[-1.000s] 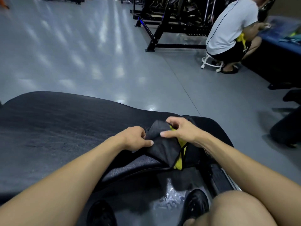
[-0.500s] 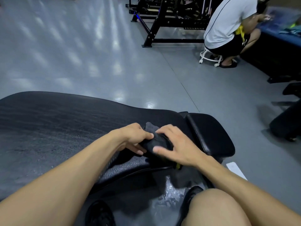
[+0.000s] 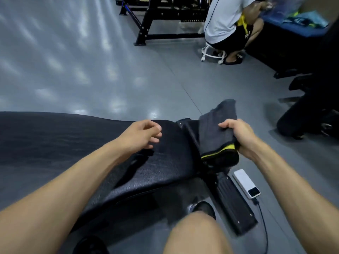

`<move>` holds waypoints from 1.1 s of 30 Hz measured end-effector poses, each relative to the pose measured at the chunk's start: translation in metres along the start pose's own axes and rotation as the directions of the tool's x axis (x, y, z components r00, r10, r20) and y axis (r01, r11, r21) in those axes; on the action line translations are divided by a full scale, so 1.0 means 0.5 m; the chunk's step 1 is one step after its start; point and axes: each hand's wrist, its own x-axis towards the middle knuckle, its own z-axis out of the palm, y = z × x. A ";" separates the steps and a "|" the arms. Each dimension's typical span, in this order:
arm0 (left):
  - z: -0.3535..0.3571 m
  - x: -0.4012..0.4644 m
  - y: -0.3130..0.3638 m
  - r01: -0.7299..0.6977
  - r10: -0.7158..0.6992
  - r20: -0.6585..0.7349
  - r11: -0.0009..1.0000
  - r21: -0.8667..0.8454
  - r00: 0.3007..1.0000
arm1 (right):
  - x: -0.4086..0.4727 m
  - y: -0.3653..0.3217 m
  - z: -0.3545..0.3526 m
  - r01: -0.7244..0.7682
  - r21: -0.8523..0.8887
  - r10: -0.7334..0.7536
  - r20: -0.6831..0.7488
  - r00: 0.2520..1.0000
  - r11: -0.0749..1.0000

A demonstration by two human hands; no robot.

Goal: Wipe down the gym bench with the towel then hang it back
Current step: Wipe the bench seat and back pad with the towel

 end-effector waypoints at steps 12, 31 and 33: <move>0.028 0.023 -0.007 -0.059 0.043 0.096 0.984 0.168 0.994 | 0.060 0.270 0.031 0.359 -0.894 -0.126 0.337 0.933 0.267; 0.020 0.017 -0.051 -0.079 0.069 0.071 0.984 0.162 0.995 | 0.334 0.227 -0.040 0.031 -0.805 -0.097 -0.033 0.995 0.592; 0.005 -0.018 -0.048 -0.095 0.090 0.042 0.984 0.152 0.995 | 0.293 0.245 -0.074 -0.009 -0.790 -0.089 -0.080 0.993 0.612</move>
